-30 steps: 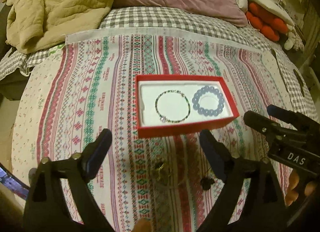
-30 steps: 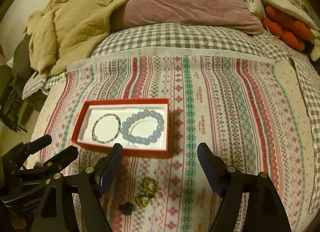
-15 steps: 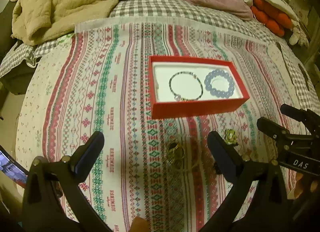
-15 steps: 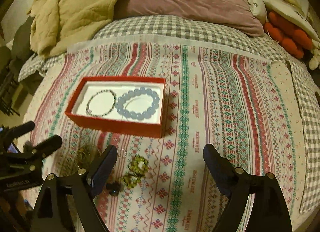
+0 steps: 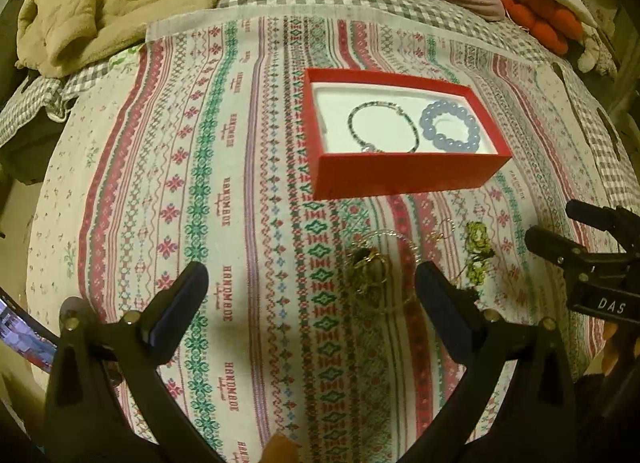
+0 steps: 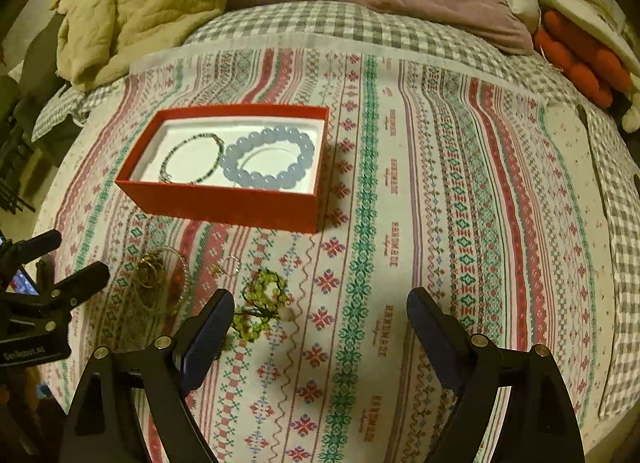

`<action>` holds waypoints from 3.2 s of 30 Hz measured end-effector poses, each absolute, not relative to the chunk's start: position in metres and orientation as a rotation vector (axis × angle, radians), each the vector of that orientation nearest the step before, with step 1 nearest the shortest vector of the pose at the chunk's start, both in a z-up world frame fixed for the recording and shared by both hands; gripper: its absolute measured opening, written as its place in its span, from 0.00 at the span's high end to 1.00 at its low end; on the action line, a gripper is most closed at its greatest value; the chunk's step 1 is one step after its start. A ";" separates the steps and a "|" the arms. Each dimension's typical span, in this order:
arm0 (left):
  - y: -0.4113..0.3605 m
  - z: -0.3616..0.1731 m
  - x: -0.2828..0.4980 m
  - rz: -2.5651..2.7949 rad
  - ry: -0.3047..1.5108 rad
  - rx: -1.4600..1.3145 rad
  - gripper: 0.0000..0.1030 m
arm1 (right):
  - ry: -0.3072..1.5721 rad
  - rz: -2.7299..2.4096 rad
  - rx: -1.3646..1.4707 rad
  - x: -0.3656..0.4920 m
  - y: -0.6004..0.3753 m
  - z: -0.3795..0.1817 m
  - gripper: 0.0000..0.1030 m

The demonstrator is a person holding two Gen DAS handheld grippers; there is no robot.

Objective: Organize jewelry
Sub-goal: 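Move both tools back from the box to the jewelry pile, then grasp the black hair clip with the right tool while the left tool grasps the gold rings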

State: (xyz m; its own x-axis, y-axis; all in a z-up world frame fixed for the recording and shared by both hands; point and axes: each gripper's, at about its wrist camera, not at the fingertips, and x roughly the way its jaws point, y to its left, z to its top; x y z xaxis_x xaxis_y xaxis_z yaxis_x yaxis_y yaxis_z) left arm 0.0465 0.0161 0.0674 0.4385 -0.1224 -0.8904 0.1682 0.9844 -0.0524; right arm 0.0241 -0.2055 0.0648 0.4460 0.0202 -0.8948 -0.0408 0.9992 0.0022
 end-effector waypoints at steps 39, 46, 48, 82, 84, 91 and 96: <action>0.026 0.040 0.055 -0.353 1.235 -0.138 0.36 | 1.352 0.270 0.182 0.030 -0.157 0.020 0.59; 0.028 0.045 0.056 -0.402 1.228 -0.190 0.54 | 1.354 0.249 0.176 0.036 -0.150 0.009 0.77; 0.024 0.046 0.057 -0.419 1.229 -0.198 0.55 | 1.338 0.250 0.176 0.038 -0.149 0.013 0.77; -0.017 0.040 0.060 -0.367 1.216 -0.108 0.71 | 1.251 0.232 0.224 0.026 -0.190 0.048 0.76; -0.017 0.045 0.059 -0.376 1.204 -0.119 0.71 | 1.248 0.232 0.227 0.027 -0.189 0.049 0.76; -0.016 0.050 0.055 -0.456 1.232 -0.138 0.71 | 1.251 0.233 0.233 0.026 -0.190 0.049 0.76; -0.022 0.034 0.051 -0.452 1.308 -0.056 0.70 | 1.257 0.230 0.234 0.027 -0.190 0.048 0.76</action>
